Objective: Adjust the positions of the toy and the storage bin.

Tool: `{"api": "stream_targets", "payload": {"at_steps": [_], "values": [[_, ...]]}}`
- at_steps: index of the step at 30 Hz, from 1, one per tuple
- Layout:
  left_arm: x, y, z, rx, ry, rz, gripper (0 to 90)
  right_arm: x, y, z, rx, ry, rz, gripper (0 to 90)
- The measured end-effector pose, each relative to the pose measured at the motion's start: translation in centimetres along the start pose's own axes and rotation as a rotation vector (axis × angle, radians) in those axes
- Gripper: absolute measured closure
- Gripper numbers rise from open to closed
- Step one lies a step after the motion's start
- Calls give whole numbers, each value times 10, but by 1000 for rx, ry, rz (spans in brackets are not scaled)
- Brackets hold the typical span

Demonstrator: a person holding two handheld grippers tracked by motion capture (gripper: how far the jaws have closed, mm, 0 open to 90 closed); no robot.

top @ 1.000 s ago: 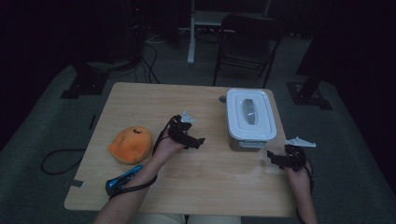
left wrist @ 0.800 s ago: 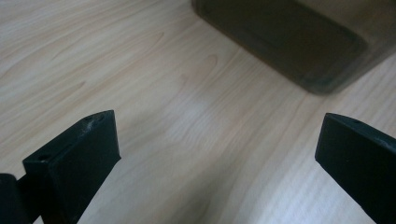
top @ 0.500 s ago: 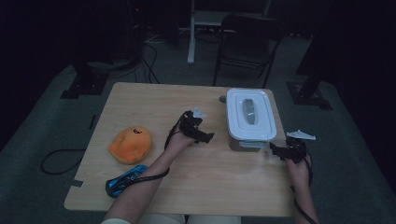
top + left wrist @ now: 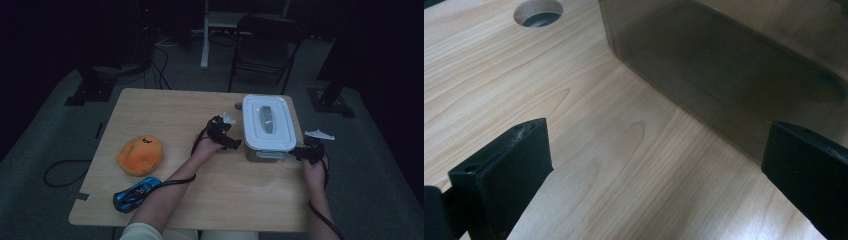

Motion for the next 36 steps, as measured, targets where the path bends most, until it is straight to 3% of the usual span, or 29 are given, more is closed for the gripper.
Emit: {"api": "stream_targets", "payload": {"at_steps": [8,13,15,18,25,30,36], "values": [[-1,6,-6,-16,-15,20,5,-4,9,-3,12,1,28,141],[-3,9,-7,-32,-19,29,4,-6,9,-3,17,40,47,160],[-4,7,-8,-63,-10,24,5,-8,9,-3,15,57,55,161],[-4,7,-8,-59,-1,19,5,-11,8,-3,12,82,56,174],[-4,9,1,-48,-4,4,4,-15,9,-1,16,89,80,210],[-4,6,5,-52,6,-3,5,-17,9,1,32,124,85,215],[-10,-5,16,-51,25,8,5,-30,12,-1,16,144,142,231]]}}
Point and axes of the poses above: each handheld gripper's, and its own axes: z roughly backward along the jaws, y roughly out of its top, x roughly to its right, the point moved 3 cm from there along -z, roughly forward along the jaws, and after that the axes turned 11 degrees about -x, right-handed, at the moved point
